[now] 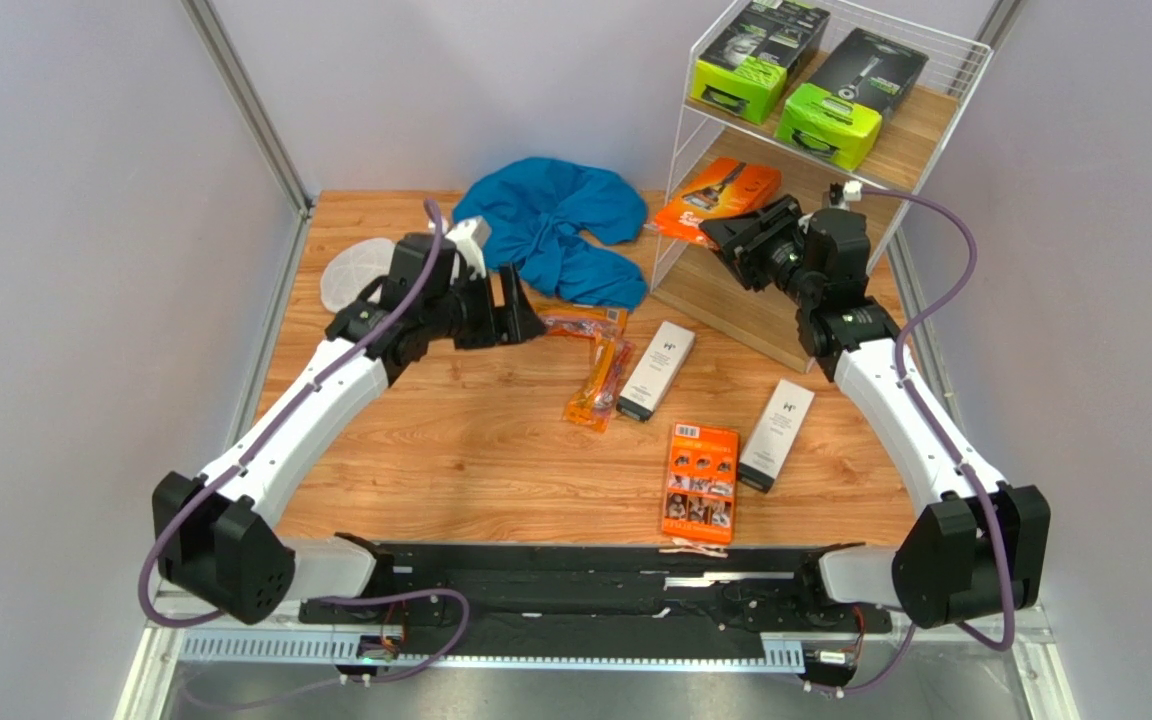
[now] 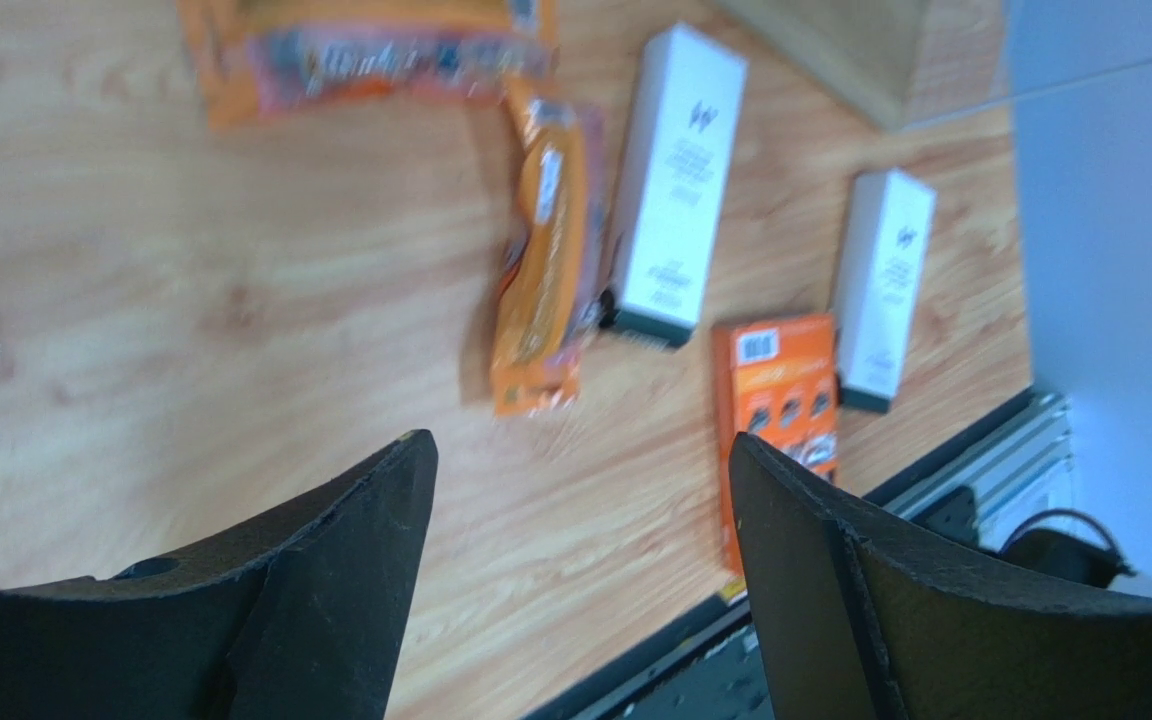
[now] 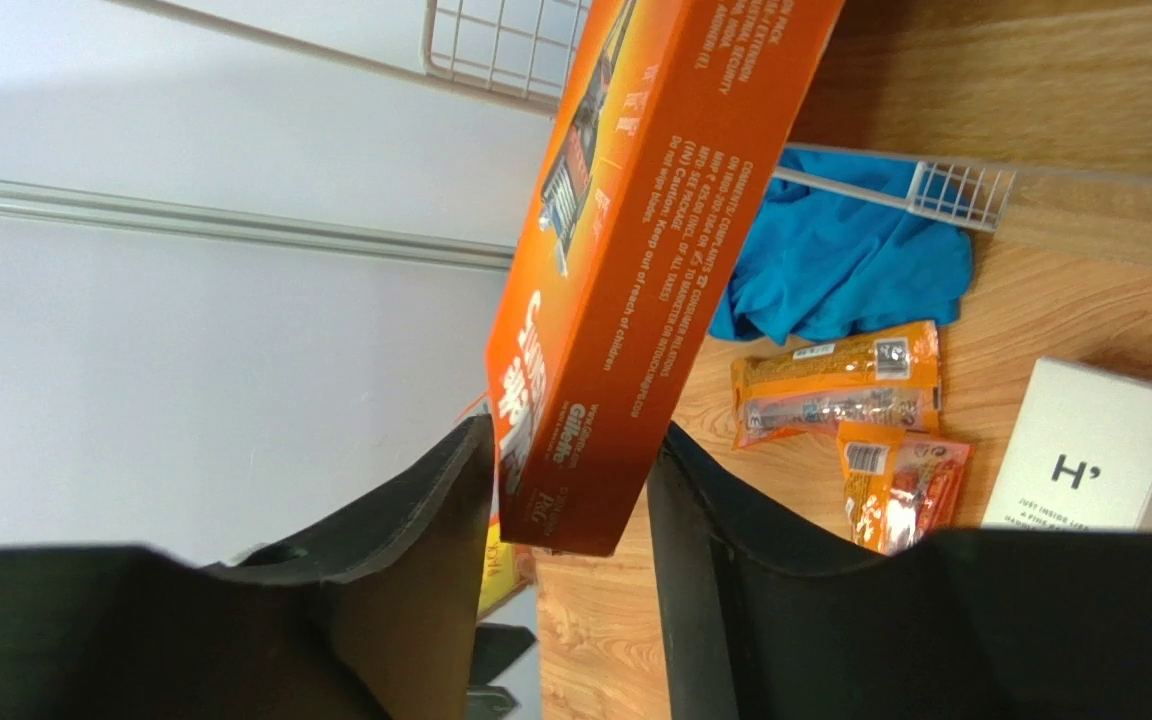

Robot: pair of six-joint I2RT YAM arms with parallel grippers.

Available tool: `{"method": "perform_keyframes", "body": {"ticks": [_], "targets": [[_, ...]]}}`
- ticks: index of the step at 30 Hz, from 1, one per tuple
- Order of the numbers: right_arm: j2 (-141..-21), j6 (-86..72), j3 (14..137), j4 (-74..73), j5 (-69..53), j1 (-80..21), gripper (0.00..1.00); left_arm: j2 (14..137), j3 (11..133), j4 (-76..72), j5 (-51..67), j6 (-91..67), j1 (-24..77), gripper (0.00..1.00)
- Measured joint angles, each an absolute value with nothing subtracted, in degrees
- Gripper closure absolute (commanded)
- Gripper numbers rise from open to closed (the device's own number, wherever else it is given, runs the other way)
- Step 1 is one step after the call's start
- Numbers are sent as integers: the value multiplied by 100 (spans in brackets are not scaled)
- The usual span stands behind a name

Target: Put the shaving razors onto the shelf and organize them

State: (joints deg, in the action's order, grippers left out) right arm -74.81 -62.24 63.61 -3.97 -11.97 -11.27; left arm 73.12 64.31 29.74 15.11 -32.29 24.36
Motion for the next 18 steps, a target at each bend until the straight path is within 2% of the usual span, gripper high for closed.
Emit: {"method": "perform_keyframes", "body": {"ticks": [6,18], "targets": [[-7516,-6276,6361,-368,-1205,-1028,52,7964,7516,2637,1855,-3225,2436,21],[-7620,-6298,6392,-366,-1188,-963,55,9194,8512,2169,2458,-3522,2703,24]]}}
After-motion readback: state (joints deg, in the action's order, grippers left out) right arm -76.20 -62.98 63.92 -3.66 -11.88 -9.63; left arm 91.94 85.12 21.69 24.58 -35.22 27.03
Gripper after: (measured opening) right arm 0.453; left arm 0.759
